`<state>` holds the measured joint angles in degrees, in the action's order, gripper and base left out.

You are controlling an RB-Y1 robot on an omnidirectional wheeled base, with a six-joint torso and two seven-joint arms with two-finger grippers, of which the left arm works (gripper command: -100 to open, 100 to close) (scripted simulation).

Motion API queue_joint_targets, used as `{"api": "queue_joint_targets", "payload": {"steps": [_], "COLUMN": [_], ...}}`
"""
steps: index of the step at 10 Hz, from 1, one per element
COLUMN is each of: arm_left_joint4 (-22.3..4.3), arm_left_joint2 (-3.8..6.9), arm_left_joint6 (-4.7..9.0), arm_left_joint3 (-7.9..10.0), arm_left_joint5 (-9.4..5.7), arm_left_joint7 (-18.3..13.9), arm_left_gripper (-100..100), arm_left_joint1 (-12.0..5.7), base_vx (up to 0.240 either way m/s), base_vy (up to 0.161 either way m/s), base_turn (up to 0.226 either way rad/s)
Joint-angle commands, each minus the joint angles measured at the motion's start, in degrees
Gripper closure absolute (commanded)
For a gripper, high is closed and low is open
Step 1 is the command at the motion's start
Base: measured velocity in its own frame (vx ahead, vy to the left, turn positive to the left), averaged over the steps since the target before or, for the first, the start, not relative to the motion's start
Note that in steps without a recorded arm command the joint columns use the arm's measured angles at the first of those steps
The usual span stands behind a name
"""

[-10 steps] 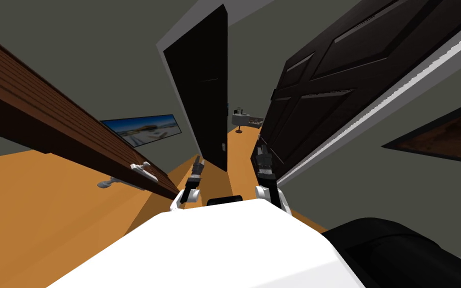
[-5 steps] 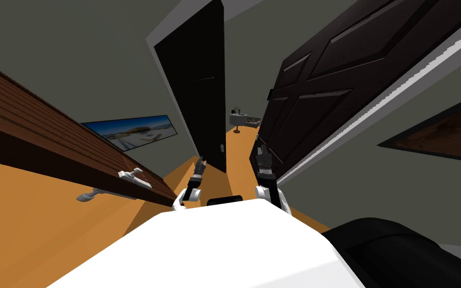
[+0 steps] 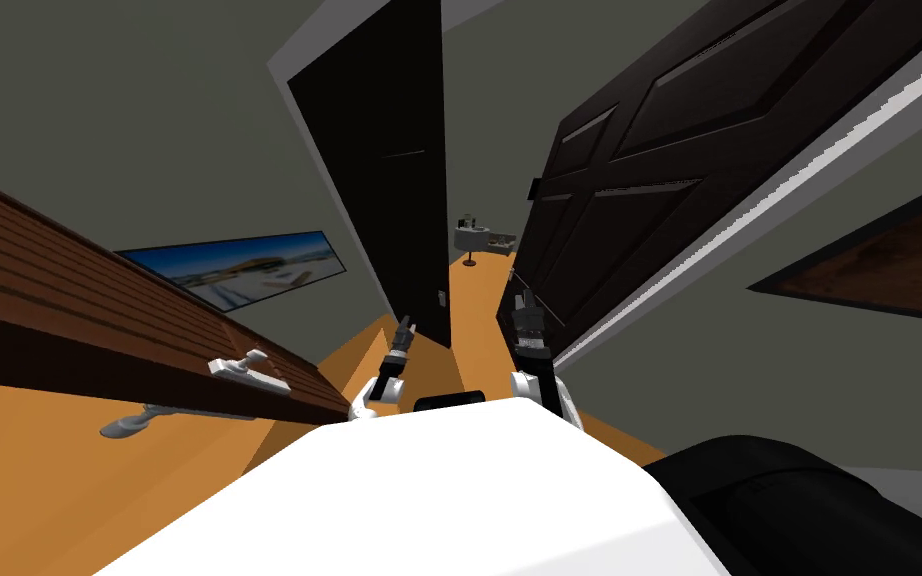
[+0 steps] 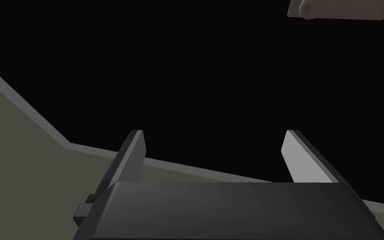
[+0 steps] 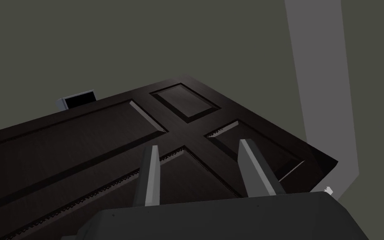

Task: Push the door open

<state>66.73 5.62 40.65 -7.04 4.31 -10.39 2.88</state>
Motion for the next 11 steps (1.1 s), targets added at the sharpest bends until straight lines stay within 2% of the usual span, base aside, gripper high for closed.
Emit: {"api": "queue_joint_targets", "payload": {"steps": [1, 2, 3, 11], "arm_left_joint4": [-2.9, -4.8, -5.2, -19.5], "arm_left_joint2": [0.29, 0.34, 0.34, 0.57], "arm_left_joint6": [0.86, 1.31, 1.31, 4.68], "arm_left_joint3": [-0.2, -0.37, -0.37, -1.63], "arm_left_joint5": [0.15, 0.28, 0.28, 1.26], "arm_left_joint7": [-0.4, -0.5, -0.5, -1.4], "arm_left_gripper": [-100, -100, -100, -100], "arm_left_joint1": [-1.49, -2.33, -2.33, -8.62], "base_vx": [0.069, 0.097, 0.062, 0.075], "base_vy": [0.034, 0.054, 0.034, 0.045], "base_turn": [-0.11, -0.118, -0.041, -0.106]}}
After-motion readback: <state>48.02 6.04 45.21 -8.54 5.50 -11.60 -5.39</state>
